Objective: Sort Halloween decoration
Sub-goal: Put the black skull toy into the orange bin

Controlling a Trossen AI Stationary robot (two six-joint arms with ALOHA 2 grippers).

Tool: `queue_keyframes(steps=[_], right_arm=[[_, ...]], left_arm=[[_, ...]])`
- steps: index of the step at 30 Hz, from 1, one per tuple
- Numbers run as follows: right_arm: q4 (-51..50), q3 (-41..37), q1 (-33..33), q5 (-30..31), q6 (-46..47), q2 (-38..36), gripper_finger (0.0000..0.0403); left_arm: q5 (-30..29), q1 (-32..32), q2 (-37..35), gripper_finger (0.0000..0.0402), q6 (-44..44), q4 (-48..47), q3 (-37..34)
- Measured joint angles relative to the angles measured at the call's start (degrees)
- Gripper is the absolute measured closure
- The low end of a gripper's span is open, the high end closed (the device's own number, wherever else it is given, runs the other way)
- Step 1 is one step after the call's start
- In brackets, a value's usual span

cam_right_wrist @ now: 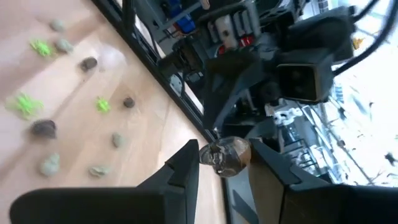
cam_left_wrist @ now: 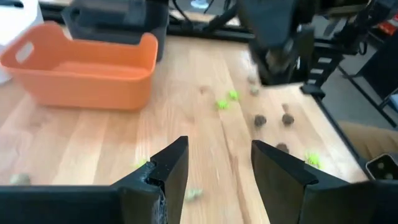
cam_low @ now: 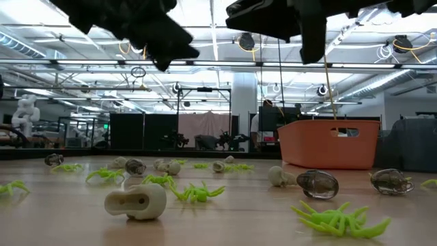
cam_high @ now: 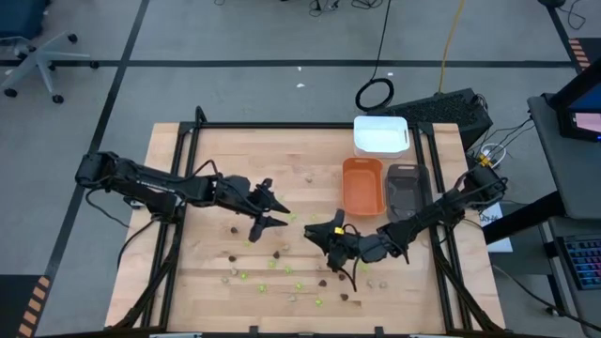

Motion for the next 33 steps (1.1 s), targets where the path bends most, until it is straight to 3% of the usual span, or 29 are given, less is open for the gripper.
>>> queue_keyframes(steps=[11, 15, 24, 29, 33], right_arm=[[-3.2, 0.0, 1.8, -2.8, 16.6, 0.0, 0.0313], [-3.2, 0.0, 1.8, -2.8, 9.3, -0.1, 0.0313], [-2.4, 0.0, 1.6, -2.8, -16.4, -0.1, 0.0313], [-1.1, 0.0, 1.5, -2.7, -20.2, -0.1, 0.0313], [-1.2, 0.0, 1.5, -2.7, -17.2, -0.1, 0.0313]], left_arm=[[-2.9, -2.6, -0.2, 0.0228, -4.4, 7.7, -7.6], [-6.3, -4.9, -0.2, 0.0228, -4.4, 7.9, -7.6], [-12.4, -9.3, -0.2, 0.0228, -4.4, 10.7, -7.6], [-16.6, -10.6, -0.2, 0.0228, -6.1, 10.5, -7.6], [-18.4, -11.3, -0.2, 0.0228, -8.1, 10.4, -7.6]])
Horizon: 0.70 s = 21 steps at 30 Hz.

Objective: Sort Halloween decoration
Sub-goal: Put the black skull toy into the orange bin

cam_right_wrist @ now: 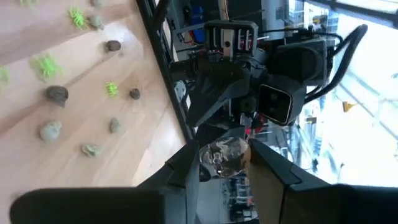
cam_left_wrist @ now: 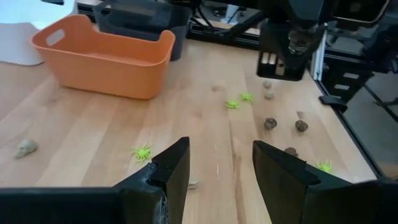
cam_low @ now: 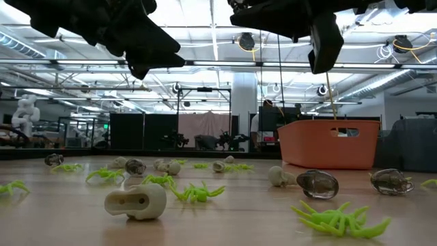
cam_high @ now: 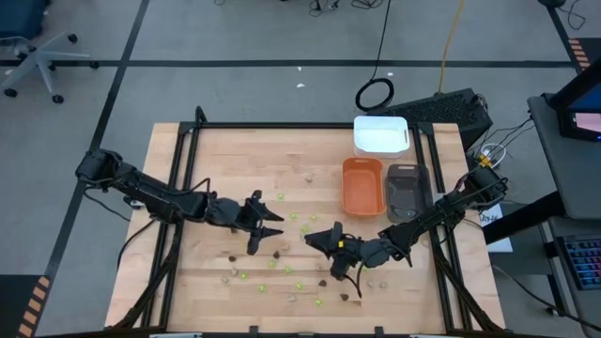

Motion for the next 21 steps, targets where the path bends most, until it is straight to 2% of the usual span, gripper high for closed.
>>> queue_keyframes(steps=[12, 21], right_arm=[[0.2, 0.0, -0.1, -0.1, 29.8, 0.0, 0.0313], [0.4, 0.0, -0.1, -0.2, 45.8, 0.0, 0.0313]], left_arm=[[-2.3, -1.1, 0.0, 0.0228, -0.8, 0.0, 0.0], [-2.3, -1.1, 0.0, 0.0228, -0.8, -0.2, 0.0]])
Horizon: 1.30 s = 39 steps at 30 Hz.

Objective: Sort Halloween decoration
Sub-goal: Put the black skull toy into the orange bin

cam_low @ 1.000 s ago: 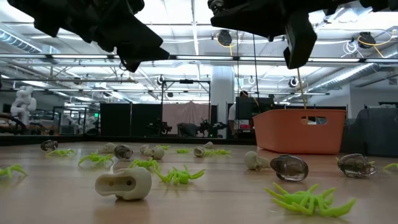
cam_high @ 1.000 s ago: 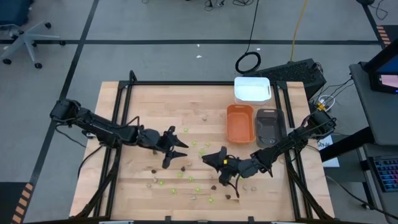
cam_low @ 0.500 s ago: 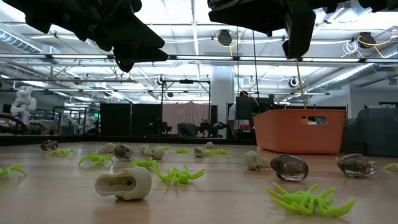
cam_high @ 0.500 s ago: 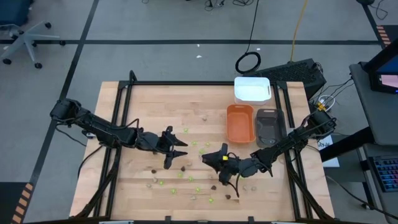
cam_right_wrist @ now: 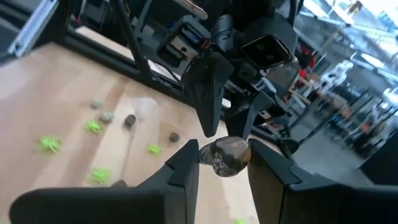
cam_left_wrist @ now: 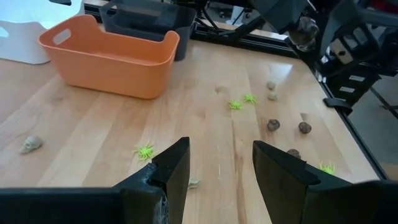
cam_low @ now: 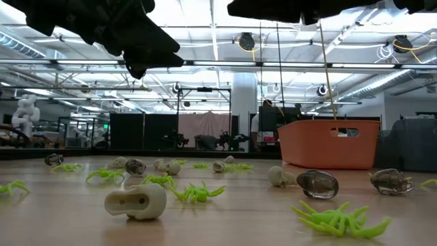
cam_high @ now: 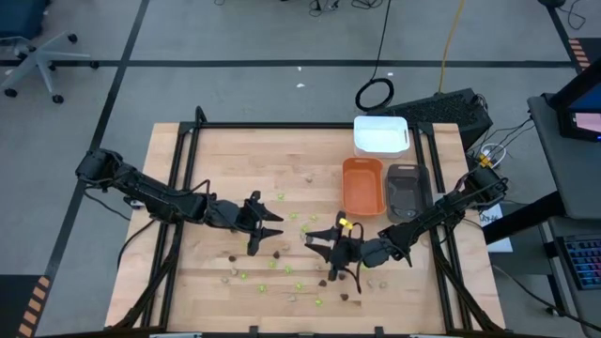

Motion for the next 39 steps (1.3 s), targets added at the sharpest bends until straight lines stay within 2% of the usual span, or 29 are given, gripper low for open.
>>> queue_keyframes(steps=[4, 9, 18, 23, 29, 34, 39], right_arm=[[0.0, 0.0, 0.0, 0.0, 3.4, 0.0, 0.0313], [-0.2, 0.0, 0.0, 0.0, 2.9, 0.0, 0.0313], [-1.8, 0.0, 0.2, 0.0, -11.4, 0.0, 0.0313], [-1.8, 0.0, 0.2, 0.1, -15.9, 0.0, 0.0312], [-2.2, 0.0, 0.2, 0.6, -13.0, 0.0, 0.0312], [-2.8, 0.0, 0.6, 5.4, -12.6, -0.2, 0.0312], [-11.5, 0.0, 0.6, 7.6, -8.3, -4.2, 0.0312]], left_arm=[[0.0, 0.0, 0.0, 0.0228, 0.0, -0.1, 0.0], [0.0, 0.0, 0.0, 0.0228, 0.0, -0.1, 0.0], [0.0, 0.0, 0.0, 0.0228, 0.0, -0.1, 0.0], [0.0, 0.0, 0.0, 0.0228, 0.1, -0.1, 0.0], [0.0, 0.0, 0.0, 0.0228, 0.1, -0.1, 0.0], [0.0, 0.0, 0.0, 0.0228, 0.1, -0.2, 0.0], [0.0, 0.0, 0.0, 0.0228, 0.5, -0.4, 0.0]])
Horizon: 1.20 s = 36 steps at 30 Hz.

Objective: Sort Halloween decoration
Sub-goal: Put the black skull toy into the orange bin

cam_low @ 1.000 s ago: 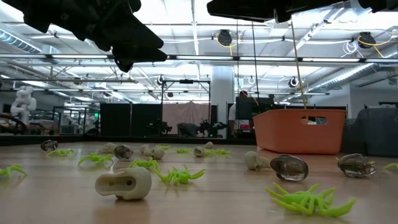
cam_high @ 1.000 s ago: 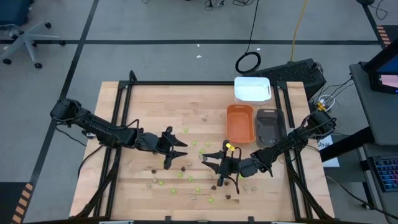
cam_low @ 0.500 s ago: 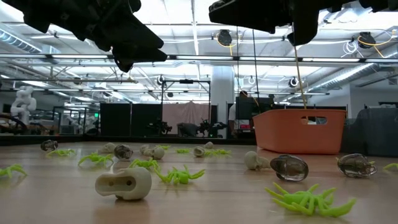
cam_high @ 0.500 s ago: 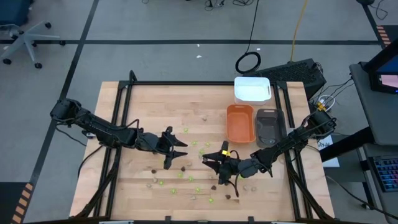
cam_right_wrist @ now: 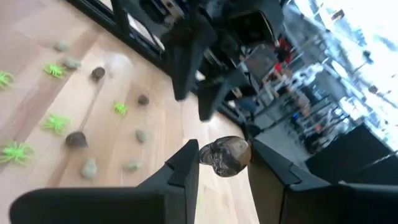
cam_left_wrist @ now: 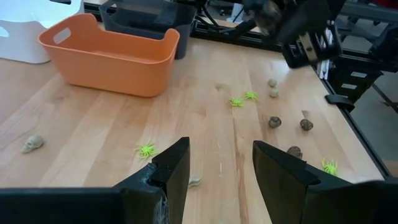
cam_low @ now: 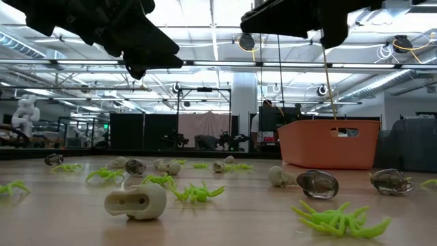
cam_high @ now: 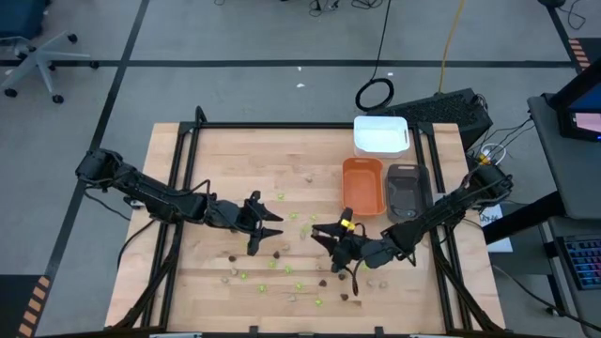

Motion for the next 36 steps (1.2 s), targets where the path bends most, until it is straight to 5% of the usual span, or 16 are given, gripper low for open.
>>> queue_keyframes(steps=[8, 14, 27, 31, 36], right_arm=[[-22.4, 0.0, -1.9, -0.2, 10.5, -11.5, 0.0312], [-34.2, 0.0, -7.2, -6.1, 13.3, -19.3, 0.0312], [-34.5, -6.2, -27.8, -18.5, 10.3, -27.5, 0.0312], [-34.3, -7.5, -32.0, -22.9, 15.2, -27.6, 0.0312], [-39.3, -7.5, -32.5, -21.1, 26.4, -28.5, 0.0312]], left_arm=[[0.0, 0.0, 0.0, 0.0228, 3.2, 0.0, 0.0], [-3.9, 0.1, 0.0, 0.0228, 8.9, 0.1, 0.0], [-10.4, 2.2, 0.0, 0.0228, 14.7, 0.1, 0.0], [-10.4, 3.4, 0.0, 0.0228, 13.2, 0.1, 0.0], [-10.4, 3.4, 0.0, 0.0228, 9.4, 0.0, 0.0]])
